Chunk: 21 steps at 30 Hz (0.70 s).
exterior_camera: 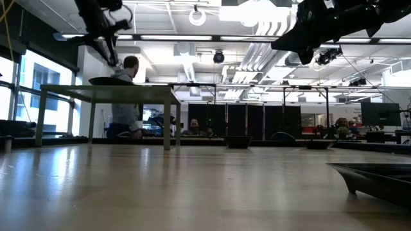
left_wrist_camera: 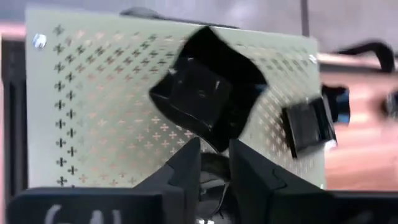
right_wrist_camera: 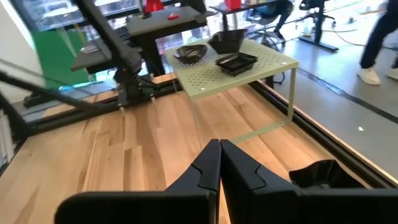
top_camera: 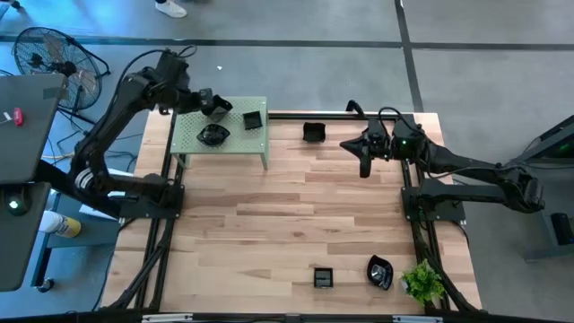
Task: Pick & Place Mini shaped plates
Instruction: Stack the black leaf-shaped plate on top of the stacked black leaf-shaped plate on the shelf
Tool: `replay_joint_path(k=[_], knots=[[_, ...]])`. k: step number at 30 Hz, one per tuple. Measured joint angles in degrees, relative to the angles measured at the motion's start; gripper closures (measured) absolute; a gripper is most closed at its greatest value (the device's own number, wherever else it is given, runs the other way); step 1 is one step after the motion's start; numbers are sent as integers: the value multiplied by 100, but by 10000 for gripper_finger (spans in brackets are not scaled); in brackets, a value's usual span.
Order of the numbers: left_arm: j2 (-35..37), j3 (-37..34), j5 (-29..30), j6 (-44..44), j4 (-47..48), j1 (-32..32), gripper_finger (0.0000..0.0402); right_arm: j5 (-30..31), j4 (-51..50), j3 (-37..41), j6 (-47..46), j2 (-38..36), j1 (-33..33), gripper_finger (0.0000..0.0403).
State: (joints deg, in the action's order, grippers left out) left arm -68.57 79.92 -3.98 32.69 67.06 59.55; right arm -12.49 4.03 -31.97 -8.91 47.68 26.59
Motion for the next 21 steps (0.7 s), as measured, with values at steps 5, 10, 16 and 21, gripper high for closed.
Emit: replay_joint_path(k=[5, 10, 16, 21], knots=[[325, 0, 652, -732, -257, -890, 372, 290, -340, -238, -7, -2, -1, 402], [468, -212, 899, -1045, -1293, -2083, 395, 600, -1360, -714, 25, -2, 0, 402], [480, -769, 927, -1235, -3115, -3472, 400, 672, -2712, -1176, -348, -2, -30, 402], [476, -1360, 952, -1565, -4371, -4328, 400, 777, -3486, -1230, -709, -2, -324, 402]])
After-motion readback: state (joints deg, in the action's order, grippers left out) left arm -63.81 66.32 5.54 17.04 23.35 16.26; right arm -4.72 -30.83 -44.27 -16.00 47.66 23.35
